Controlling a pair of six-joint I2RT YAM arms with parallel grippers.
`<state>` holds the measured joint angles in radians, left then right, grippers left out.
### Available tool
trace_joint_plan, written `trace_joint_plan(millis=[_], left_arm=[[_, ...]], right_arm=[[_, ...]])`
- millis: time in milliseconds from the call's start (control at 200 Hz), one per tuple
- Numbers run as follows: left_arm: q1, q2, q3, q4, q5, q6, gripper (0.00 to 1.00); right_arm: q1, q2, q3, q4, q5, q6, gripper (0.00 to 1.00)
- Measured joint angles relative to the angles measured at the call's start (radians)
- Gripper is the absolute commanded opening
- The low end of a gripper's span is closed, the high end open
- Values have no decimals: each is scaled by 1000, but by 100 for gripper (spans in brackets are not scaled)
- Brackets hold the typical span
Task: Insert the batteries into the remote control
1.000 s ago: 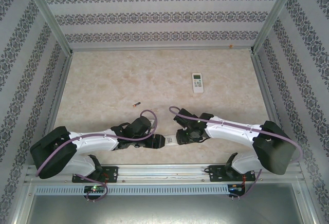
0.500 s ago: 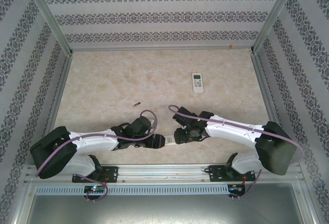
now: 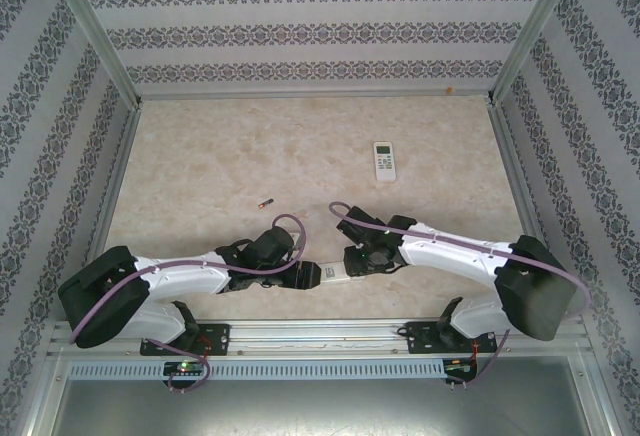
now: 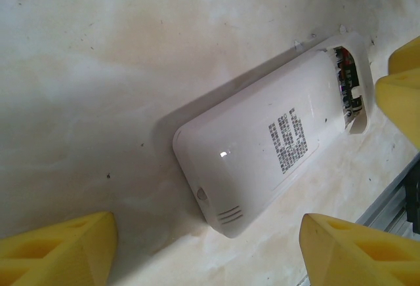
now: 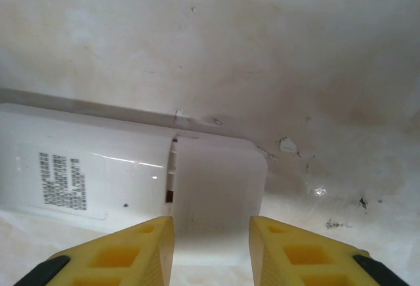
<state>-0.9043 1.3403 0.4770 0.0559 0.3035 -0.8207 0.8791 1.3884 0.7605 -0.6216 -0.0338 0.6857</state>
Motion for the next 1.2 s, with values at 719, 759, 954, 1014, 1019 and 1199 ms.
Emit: trace_joint_plan(millis=[719,759,954,1014,1019,1199], left_arm=[[1,21,4,6,4,5,65],[2,34,10,0,3,8,61],[20,90,36,-30,0,3,44],[25,99,44,-39,5,-4,44],[25,99,45,-40,5,-4,44],[29,108,56,-51,10,-21,49]], right_arm=[[0,42,-27,40,-16,44,28],[1,42,-27,42,-19,51,28],[28,26,-35,57,-3,127,27],[44,5,-55,81,11,169,28],[45,3,-57,83,11,173,28],[119,-64,-82,148,44,246,43]])
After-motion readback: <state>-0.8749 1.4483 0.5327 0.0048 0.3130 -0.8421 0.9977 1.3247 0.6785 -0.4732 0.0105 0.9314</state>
